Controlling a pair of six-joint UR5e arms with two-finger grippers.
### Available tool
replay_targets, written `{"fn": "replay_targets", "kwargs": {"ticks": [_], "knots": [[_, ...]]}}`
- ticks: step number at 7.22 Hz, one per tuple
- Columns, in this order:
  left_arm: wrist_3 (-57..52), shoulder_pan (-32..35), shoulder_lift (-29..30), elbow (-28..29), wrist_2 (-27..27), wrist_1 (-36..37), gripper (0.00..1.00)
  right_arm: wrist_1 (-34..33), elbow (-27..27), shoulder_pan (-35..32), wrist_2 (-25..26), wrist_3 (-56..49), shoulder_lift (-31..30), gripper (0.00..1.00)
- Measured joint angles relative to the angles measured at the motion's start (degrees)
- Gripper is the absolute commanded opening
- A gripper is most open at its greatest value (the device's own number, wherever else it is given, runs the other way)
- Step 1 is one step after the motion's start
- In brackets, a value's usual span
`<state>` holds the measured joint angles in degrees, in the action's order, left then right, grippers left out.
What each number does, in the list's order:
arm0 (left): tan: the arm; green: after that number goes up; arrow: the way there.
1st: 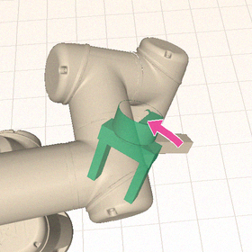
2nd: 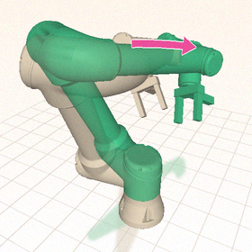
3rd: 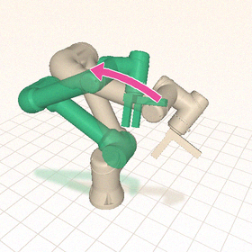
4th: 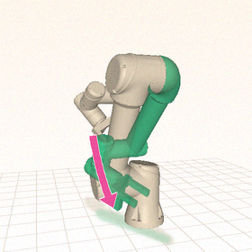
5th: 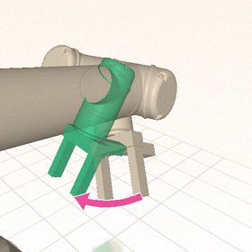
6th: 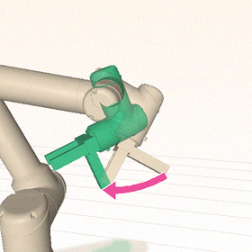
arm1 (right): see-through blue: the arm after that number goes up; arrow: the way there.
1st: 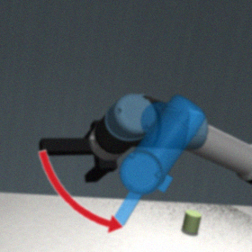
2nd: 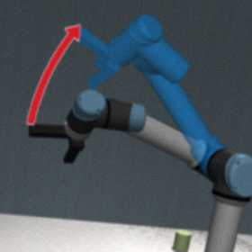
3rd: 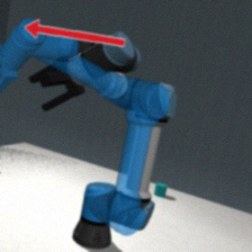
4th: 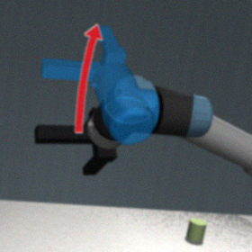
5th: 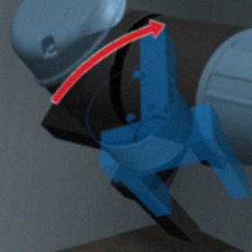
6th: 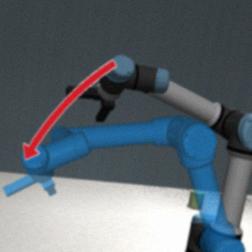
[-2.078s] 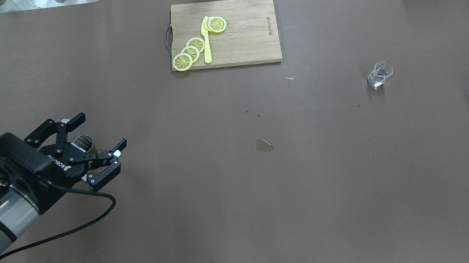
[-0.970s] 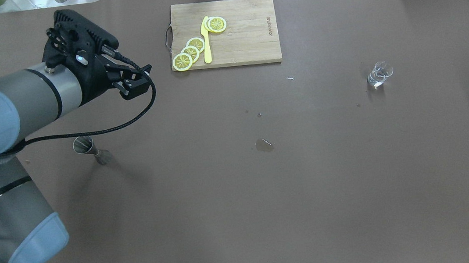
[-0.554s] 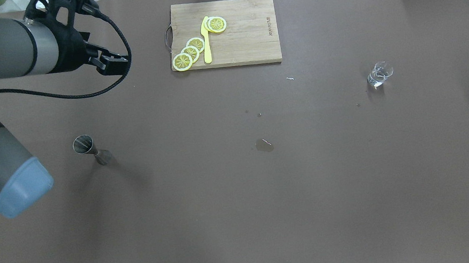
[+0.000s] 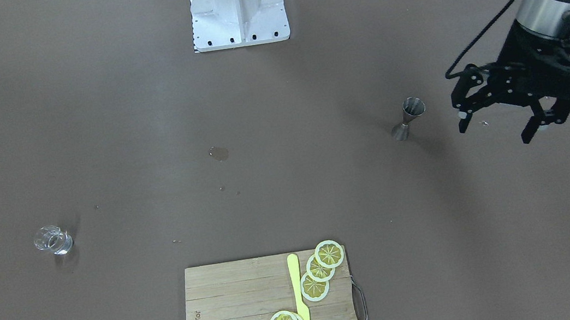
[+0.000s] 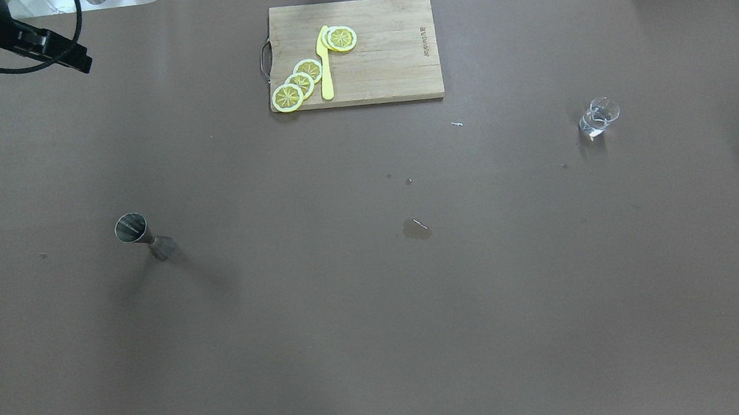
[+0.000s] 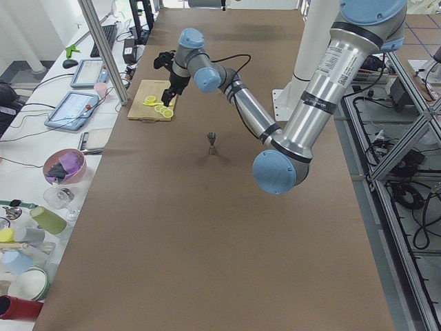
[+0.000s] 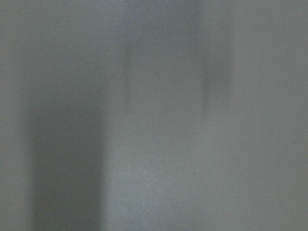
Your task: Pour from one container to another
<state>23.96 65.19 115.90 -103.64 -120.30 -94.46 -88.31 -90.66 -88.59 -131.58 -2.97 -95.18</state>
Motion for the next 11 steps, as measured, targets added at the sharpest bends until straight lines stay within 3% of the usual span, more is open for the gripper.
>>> {"fn": "replay_targets", "kwargs": {"ticks": [2,5,11], "knots": [[-10.4,6.8,-4.0,4.5,-3.4,0.5,0.99,-0.1,0.1,0.0,-0.4,0.0,0.1,1.0],[-17.0,13.0,-15.7,5.6,-15.4,-0.3,0.99,0.0,0.3,0.1,-1.9,0.1,0.2,1.0],[-30.5,24.5,-36.4,3.5,-16.8,-0.1,0.99,-0.1,0.9,0.4,-2.7,0.1,0.3,1.0]]}}
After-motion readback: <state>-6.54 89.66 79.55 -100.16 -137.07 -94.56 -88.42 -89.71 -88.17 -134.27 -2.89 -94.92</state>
